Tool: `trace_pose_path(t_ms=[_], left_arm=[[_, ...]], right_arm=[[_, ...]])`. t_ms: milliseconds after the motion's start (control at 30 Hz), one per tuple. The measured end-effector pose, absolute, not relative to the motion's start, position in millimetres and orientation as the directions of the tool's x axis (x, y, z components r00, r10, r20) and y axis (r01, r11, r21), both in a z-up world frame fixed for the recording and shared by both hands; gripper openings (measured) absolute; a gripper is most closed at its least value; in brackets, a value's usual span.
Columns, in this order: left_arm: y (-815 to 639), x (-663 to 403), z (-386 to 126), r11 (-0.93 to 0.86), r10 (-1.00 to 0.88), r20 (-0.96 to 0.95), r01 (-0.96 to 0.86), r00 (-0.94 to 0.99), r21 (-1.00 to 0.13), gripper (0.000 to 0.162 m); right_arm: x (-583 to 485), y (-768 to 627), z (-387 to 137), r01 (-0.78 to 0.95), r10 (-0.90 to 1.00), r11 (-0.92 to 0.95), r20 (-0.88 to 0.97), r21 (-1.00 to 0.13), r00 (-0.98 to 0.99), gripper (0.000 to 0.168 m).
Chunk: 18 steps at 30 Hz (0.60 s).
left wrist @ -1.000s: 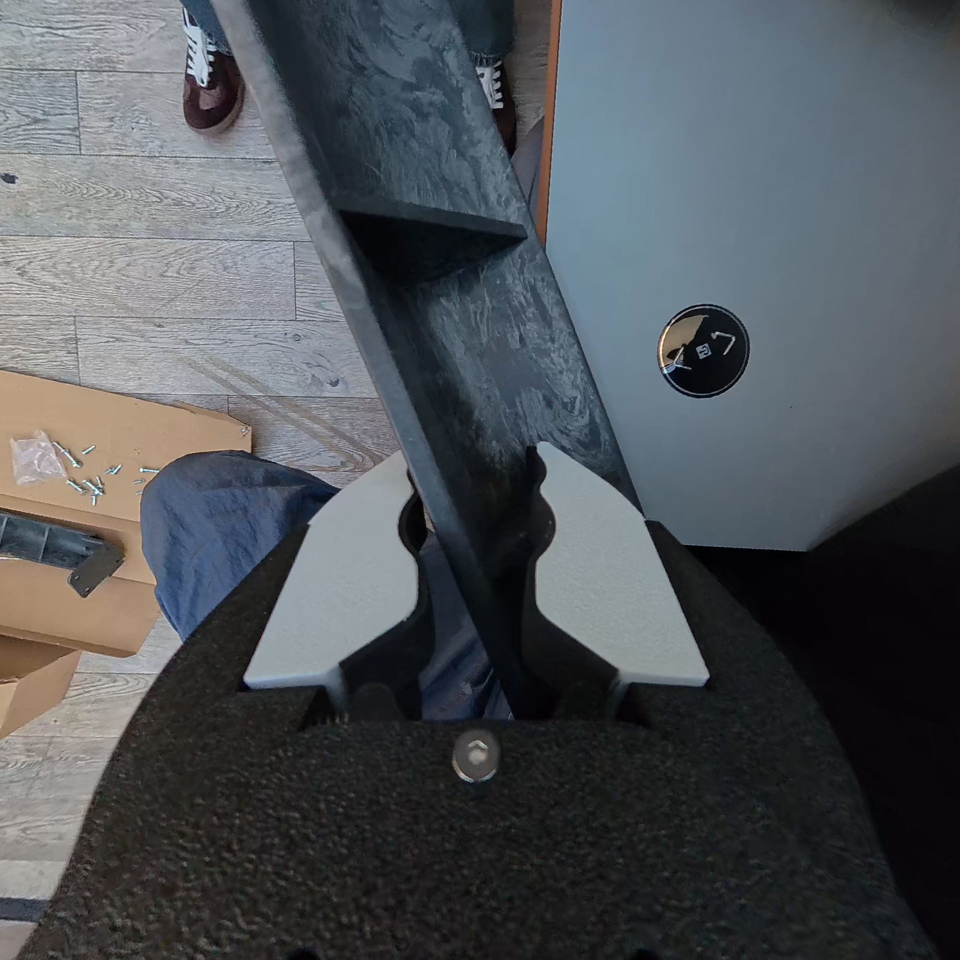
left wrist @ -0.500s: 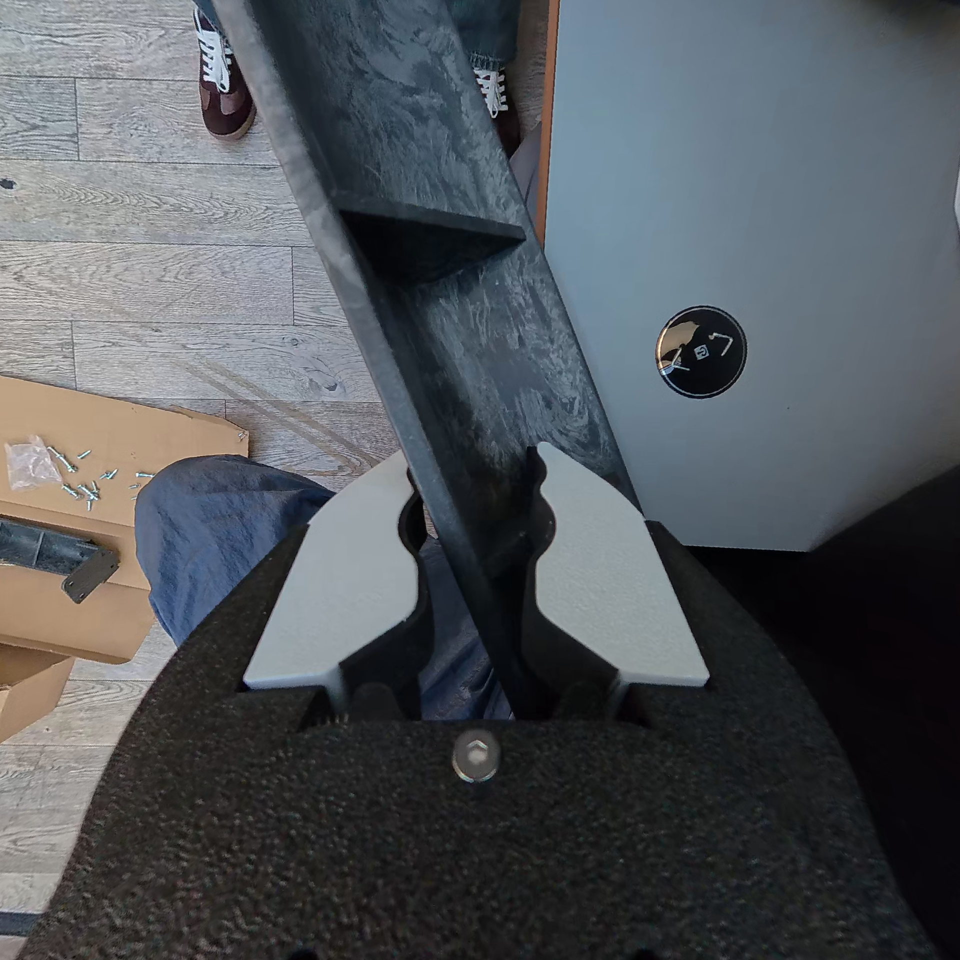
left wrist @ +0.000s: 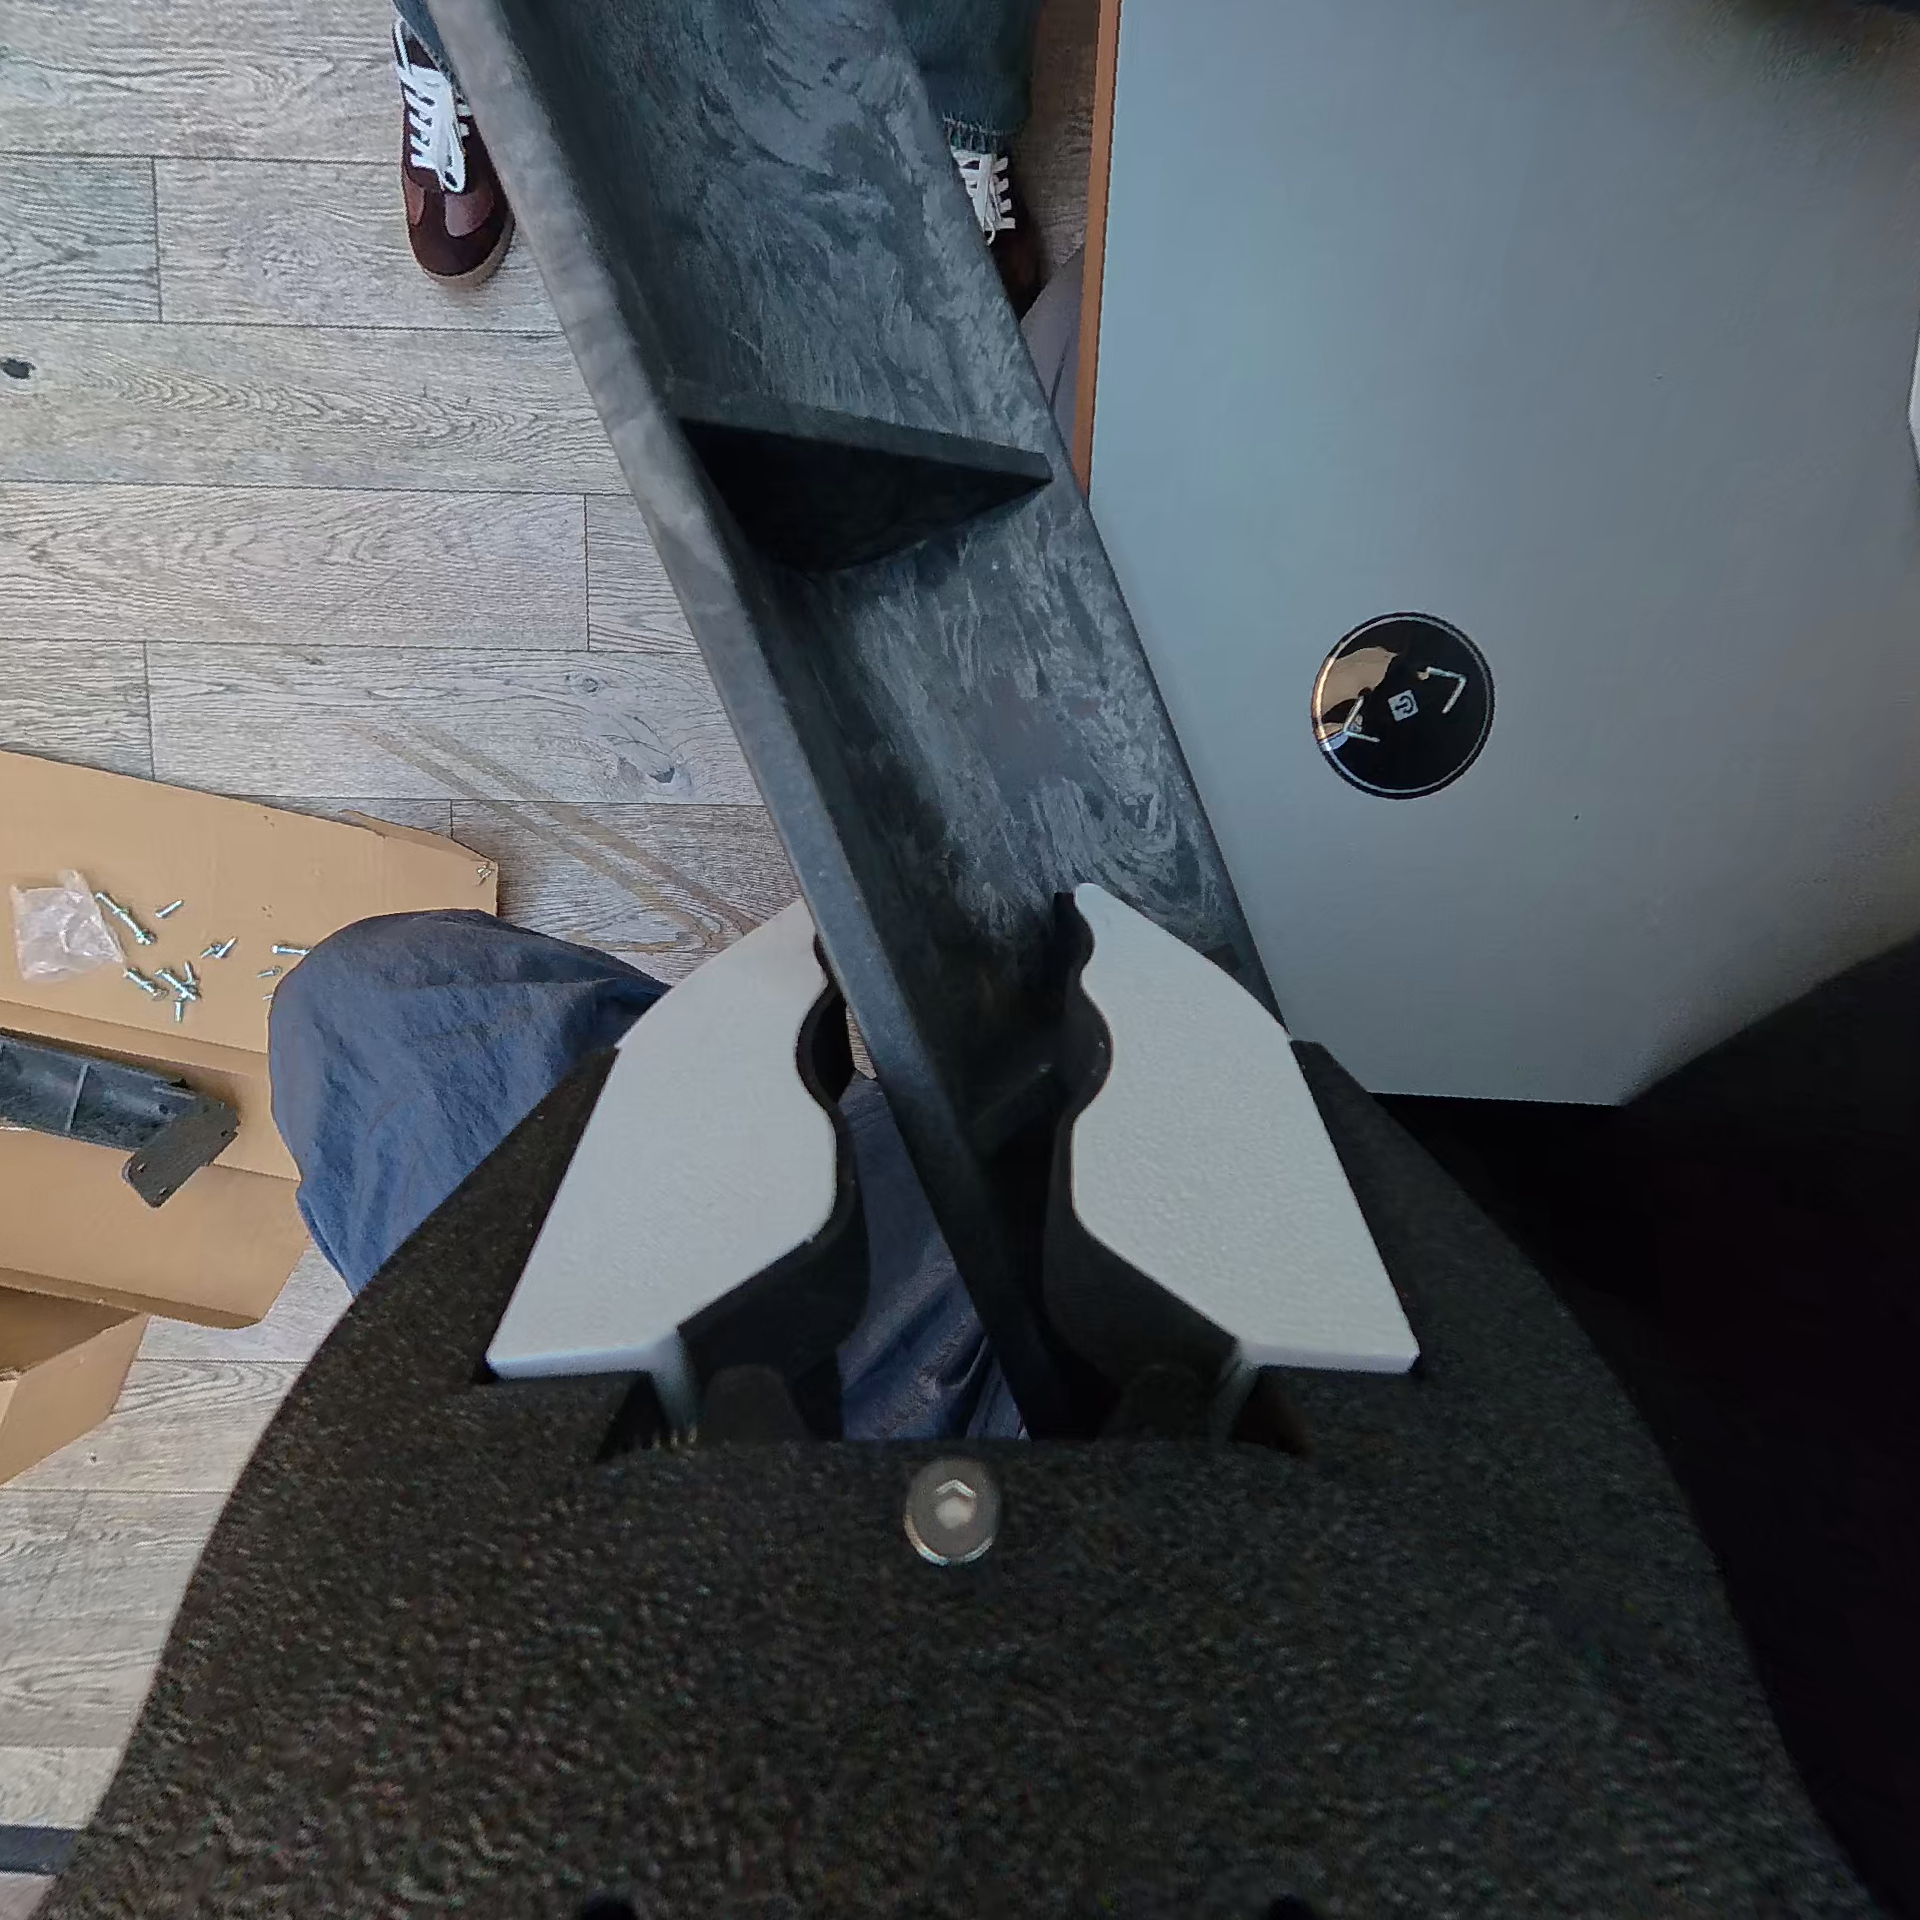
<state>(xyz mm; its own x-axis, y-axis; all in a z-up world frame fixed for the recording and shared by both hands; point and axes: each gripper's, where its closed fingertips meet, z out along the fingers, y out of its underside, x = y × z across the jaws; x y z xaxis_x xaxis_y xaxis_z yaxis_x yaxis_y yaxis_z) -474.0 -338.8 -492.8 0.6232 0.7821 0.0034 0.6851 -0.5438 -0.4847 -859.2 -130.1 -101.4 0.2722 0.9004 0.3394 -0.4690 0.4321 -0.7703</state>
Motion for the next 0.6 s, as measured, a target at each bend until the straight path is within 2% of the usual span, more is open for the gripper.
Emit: trace_pose_path(t_ms=[200, 600], left_arm=[[-338.7, -474.2, -493.0, -0.542, 0.782, 0.005, 0.685, 0.623, -0.486, 0.038], [-338.7, -474.2, -493.2, -0.54, 0.783, 0.006, 0.684, 0.622, -0.491, 0.038]], right_arm=[[-860.2, -131.6, -100.8, -0.474, 0.907, 0.417, 0.32, -0.775, 0.274, 0.001], [-861.0, -129.9, -102.2, -0.491, 0.918, 0.394, 0.314, -0.777, 0.241, 0.011]])
